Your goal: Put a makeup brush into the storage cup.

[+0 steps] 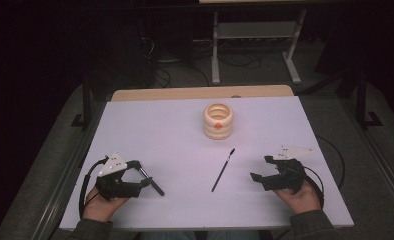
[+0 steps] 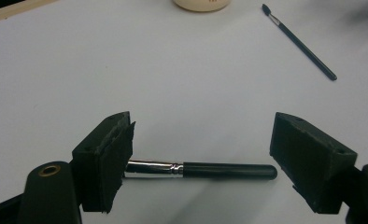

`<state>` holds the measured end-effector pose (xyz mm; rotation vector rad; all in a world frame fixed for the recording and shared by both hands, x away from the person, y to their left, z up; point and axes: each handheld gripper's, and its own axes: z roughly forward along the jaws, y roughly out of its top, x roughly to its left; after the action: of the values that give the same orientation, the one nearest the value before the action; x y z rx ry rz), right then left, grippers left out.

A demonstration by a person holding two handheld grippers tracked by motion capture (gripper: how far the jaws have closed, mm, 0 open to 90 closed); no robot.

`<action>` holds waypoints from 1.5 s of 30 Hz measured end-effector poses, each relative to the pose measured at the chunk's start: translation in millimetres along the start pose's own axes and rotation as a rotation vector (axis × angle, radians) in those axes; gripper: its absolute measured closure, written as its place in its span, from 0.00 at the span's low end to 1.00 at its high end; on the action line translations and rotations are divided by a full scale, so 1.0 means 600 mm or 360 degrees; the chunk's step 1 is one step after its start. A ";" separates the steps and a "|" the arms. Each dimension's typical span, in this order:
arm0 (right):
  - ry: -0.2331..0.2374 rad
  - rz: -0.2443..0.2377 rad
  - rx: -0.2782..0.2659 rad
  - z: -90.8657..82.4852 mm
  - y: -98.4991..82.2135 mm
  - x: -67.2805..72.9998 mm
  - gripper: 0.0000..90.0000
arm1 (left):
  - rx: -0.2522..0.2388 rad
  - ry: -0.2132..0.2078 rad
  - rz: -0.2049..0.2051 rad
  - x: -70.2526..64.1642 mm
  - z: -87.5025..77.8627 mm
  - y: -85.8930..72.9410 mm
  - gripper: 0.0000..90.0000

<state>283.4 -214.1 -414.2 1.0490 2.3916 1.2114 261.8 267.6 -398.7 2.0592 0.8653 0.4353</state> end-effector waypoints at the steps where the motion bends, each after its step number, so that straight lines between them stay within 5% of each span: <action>1: 0.0001 -0.0002 0.0003 0.000 0.001 0.001 0.20 | 0.0002 0.0001 -0.0002 0.001 0.000 0.000 0.23; 24: 0.0146 -0.0055 0.0079 0.031 0.055 0.033 0.22 | 0.0007 -0.0003 -0.0001 0.005 -0.006 -0.004 0.22; 45: 0.0286 -0.0178 0.0178 0.083 0.140 0.098 0.22 | -0.0011 -0.0016 -0.0029 0.005 -0.010 -0.004 0.22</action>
<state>308.8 -110.4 -374.1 0.8554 2.6433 1.1912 259.2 274.1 -397.3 2.0441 0.8750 0.4169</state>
